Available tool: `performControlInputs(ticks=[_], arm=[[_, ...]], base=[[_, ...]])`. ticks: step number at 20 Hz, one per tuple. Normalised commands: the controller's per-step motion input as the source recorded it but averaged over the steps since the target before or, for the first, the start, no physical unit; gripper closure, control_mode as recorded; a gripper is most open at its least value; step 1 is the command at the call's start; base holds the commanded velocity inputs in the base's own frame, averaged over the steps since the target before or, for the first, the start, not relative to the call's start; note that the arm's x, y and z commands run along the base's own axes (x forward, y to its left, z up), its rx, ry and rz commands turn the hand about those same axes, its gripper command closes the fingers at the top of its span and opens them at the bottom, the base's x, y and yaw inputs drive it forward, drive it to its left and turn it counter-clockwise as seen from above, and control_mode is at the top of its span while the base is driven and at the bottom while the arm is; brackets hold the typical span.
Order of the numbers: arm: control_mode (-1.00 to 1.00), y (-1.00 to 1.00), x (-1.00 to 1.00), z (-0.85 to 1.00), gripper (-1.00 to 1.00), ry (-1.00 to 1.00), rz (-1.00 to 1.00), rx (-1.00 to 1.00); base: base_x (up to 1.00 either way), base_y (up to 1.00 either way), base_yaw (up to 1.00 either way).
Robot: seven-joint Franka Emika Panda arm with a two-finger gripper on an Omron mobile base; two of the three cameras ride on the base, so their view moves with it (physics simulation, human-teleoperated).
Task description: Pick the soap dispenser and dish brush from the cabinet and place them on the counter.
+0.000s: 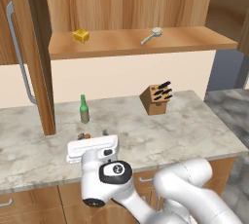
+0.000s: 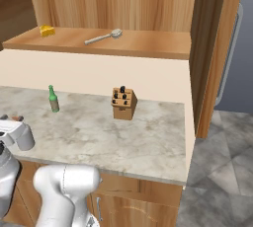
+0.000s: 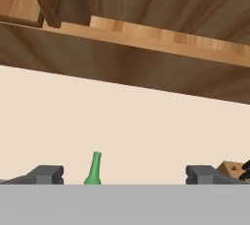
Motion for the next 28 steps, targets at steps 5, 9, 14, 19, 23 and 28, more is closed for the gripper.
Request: performControlInputs(ticks=[5,9,14,19,23,28], arm=[[-1.0,-0.22,-0.24,0.45,-1.0,0.07,-0.04,0.0],[-1.0,-0.25,-0.19,0.52,-1.0,0.06,-0.02,0.0],[-1.0,-0.31,-0.19,0.46,-1.0,0.06,-0.02,-0.01],[-1.0,-0.34,-0.18,0.44,-1.0,0.06,-0.02,-0.02],[-1.0,-0.36,-0.18,0.54,-1.0,0.1,-0.02,0.0],[-1.0,-0.37,-0.2,0.58,-1.0,0.13,-0.03,0.01]], base=[[0.0,0.0,0.0],[0.0,0.0,0.0],[0.0,0.0,0.0],[0.0,0.0,0.0],[0.0,0.0,0.0],[0.0,0.0,0.0]])
